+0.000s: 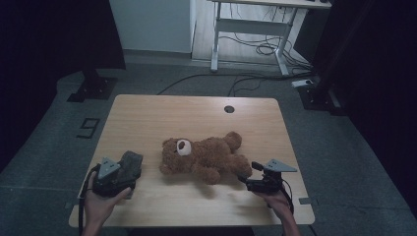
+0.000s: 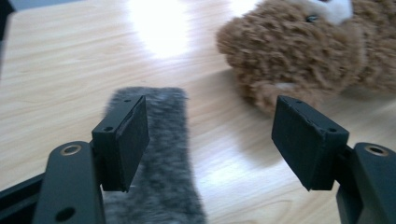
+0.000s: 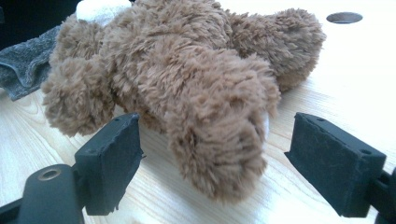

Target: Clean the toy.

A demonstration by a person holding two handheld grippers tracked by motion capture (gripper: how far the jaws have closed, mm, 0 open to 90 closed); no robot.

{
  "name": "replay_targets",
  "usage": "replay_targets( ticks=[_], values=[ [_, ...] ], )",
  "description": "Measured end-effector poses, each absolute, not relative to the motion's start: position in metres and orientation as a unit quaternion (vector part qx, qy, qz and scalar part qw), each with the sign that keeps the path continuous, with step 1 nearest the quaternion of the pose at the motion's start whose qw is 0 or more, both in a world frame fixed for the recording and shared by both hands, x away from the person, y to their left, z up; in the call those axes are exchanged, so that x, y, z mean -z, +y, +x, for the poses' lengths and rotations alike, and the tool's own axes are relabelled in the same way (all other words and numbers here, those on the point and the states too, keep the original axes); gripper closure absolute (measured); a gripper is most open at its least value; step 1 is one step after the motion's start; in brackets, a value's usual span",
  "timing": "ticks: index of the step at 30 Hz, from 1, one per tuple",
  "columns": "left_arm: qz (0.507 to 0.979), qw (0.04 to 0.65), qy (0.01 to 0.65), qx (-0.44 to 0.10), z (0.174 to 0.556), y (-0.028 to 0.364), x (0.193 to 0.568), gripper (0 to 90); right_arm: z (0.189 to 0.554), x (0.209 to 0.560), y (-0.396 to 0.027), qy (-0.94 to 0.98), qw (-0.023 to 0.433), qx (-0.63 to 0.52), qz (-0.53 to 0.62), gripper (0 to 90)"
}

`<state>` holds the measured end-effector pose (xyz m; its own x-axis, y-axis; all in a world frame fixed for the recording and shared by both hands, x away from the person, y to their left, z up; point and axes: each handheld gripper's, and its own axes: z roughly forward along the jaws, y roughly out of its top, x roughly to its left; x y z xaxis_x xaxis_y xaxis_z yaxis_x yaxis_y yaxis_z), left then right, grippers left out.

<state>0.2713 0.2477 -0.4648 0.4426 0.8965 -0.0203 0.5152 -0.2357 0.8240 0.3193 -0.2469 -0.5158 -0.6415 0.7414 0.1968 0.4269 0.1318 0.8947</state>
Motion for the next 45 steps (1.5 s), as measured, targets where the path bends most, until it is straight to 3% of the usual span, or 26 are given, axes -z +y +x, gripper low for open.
replay_targets(
  ticks=[17,25,45],
  values=[
    [0.792,0.423,0.413,-0.152,0.259,0.180,0.504,28.0,0.288,0.527,-0.242,0.752,0.142,-0.515,0.386,15.7],
    [0.812,0.405,0.400,-0.132,0.255,0.160,0.524,27.9,0.274,0.541,-0.242,0.755,0.126,-0.506,0.397,15.5],
    [0.828,0.385,0.390,-0.117,0.258,0.146,0.544,28.0,0.275,0.552,-0.237,0.762,0.104,-0.491,0.409,16.4]
  ],
)
